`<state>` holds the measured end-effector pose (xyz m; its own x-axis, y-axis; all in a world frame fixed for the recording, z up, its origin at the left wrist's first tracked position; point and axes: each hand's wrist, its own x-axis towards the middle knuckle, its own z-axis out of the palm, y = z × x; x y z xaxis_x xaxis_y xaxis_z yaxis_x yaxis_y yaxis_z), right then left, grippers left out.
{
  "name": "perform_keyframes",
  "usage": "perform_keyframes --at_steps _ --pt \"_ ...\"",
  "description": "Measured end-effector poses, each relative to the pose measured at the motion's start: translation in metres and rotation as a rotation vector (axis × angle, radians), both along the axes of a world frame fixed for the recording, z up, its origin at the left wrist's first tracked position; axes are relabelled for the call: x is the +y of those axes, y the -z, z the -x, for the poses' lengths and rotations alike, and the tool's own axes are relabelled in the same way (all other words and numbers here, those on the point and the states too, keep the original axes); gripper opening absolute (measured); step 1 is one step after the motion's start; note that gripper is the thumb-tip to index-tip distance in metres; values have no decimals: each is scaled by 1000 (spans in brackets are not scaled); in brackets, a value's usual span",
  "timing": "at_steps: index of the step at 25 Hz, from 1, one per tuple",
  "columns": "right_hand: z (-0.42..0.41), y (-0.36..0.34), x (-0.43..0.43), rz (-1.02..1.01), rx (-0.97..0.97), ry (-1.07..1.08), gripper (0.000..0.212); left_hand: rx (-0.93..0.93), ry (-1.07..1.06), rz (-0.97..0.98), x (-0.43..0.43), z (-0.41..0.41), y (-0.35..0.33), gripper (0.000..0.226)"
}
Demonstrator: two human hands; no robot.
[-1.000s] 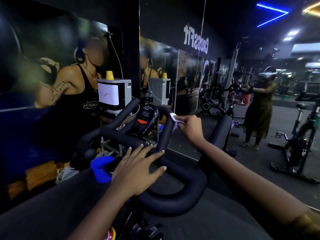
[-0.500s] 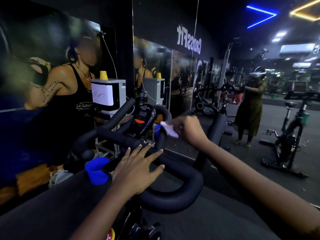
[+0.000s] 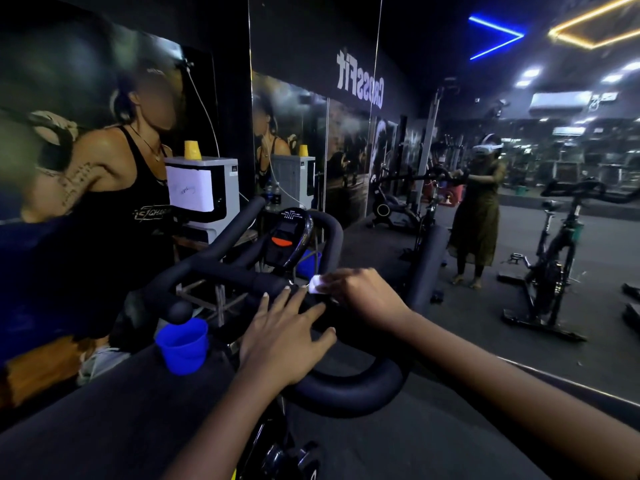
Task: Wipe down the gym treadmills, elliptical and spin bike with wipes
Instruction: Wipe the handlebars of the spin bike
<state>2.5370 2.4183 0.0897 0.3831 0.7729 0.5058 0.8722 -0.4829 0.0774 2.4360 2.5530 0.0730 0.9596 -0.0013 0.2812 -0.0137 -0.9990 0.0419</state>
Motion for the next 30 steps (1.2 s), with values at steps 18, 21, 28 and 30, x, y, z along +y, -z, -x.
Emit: perform_keyframes --at_steps 18,21,28,30 --pt "39 -15 -105 183 -31 -135 25 -96 262 7 5 13 7 82" --pt "38 -23 -97 123 -101 -43 27 -129 245 -75 1 20 13 61" --pt "51 -5 -49 194 -30 -100 38 -91 158 -67 -1 23 15 101" --pt "53 -7 -69 228 -86 -131 34 -112 167 -68 -2 23 15 100"
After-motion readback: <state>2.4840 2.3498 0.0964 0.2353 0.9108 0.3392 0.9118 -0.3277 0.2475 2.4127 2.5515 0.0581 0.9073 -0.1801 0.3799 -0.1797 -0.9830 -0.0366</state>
